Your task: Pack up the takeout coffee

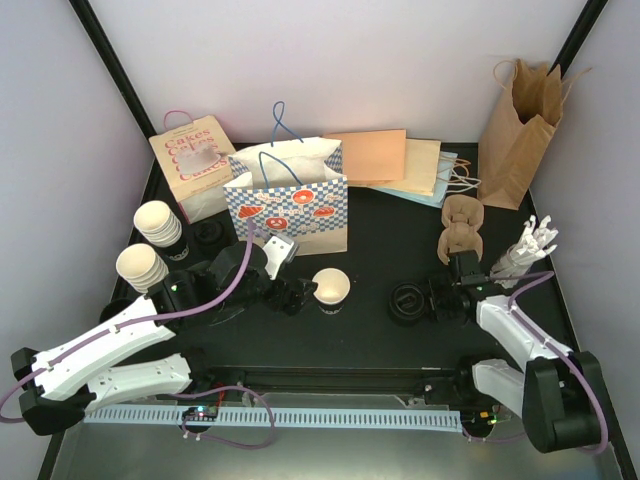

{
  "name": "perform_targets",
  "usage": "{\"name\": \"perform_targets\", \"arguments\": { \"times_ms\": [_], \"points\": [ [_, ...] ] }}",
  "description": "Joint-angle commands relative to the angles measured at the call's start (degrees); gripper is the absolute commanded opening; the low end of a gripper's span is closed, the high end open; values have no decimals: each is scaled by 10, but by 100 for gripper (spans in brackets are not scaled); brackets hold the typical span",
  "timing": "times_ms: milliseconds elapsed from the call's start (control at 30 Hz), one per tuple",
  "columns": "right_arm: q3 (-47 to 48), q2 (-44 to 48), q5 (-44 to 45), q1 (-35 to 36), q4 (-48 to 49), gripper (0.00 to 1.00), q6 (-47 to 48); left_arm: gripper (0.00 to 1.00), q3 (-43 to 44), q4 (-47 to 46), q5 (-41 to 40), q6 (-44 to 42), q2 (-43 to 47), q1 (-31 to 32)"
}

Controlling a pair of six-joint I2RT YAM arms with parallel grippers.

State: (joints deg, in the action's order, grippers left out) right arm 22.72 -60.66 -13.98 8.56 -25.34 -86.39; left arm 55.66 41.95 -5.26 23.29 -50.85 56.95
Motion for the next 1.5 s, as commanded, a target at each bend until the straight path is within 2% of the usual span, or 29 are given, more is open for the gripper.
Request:
{"name": "perform_targets", "arguments": {
  "times_ms": [0,267,500,700,867,1133,1300,1400,1467],
  "points": [
    [-2,-21,9,47,-23,67,-50,99,-1,-7,-7,-2,8,-4],
    [15,-56,25,149,16,67,-112,99,0,-6,-8,0,8,-4],
    [33,-69,39,189,21,67,-134,99,-1,-1,-12,3,12,-4],
    [45,-32,107,190,-43,68,-127,99,0,2,-13,3,13,-4],
    [81,1,201,189,-131,76,-101,99,-1,5,-17,2,15,-4],
    [164,31,283,189,-222,88,15,99,2,6,-21,-1,16,-4],
    [227,38,274,191,-244,92,175,99,1,8,-28,1,17,-4],
    [253,60,252,195,-235,99,268,99,0,7,-34,4,17,-4],
    [271,70,234,199,-236,100,328,99,0,5,-38,6,17,-5]
  ]
}}
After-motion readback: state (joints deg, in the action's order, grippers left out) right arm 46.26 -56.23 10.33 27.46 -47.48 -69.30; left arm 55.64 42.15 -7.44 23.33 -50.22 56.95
